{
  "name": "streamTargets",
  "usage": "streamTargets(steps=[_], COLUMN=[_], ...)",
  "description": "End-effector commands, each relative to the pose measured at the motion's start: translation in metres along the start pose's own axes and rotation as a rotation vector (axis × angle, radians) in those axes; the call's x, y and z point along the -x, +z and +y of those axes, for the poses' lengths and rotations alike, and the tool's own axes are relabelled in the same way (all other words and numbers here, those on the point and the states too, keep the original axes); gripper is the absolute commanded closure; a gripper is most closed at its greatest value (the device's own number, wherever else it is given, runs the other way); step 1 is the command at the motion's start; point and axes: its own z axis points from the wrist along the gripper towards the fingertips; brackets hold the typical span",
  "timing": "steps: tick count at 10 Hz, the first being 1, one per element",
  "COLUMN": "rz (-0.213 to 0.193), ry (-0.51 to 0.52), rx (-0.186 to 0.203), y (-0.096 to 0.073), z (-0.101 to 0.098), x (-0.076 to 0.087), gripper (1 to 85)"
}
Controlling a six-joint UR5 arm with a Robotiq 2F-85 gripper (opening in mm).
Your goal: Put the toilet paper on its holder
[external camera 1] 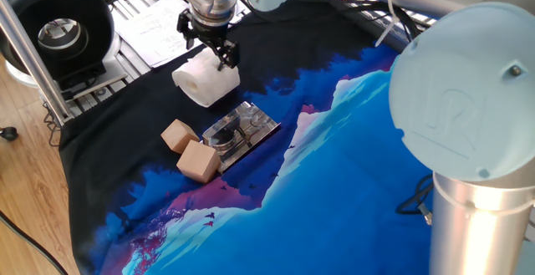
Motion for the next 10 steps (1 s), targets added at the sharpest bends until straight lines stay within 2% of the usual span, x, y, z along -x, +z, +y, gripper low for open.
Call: streamTargets(steps=[1,4,6,8,10], rz=[-0.017,0.002,-0.013,-0.008,0.010], ry=[0.045,0.059,0.039,0.030,0.023], rx=[0.059,0.105,0.095,0.084,0.088], y=[-0.013,-0.038,-0.032,-0.024,-0.014], z=[0.013,0.014,0.011,0.015,0.024], x=[-0.003,-0.007,-0.002,-0.001,-0.004], gripper=[0.7,0.7,0.7,0.7,0.7])
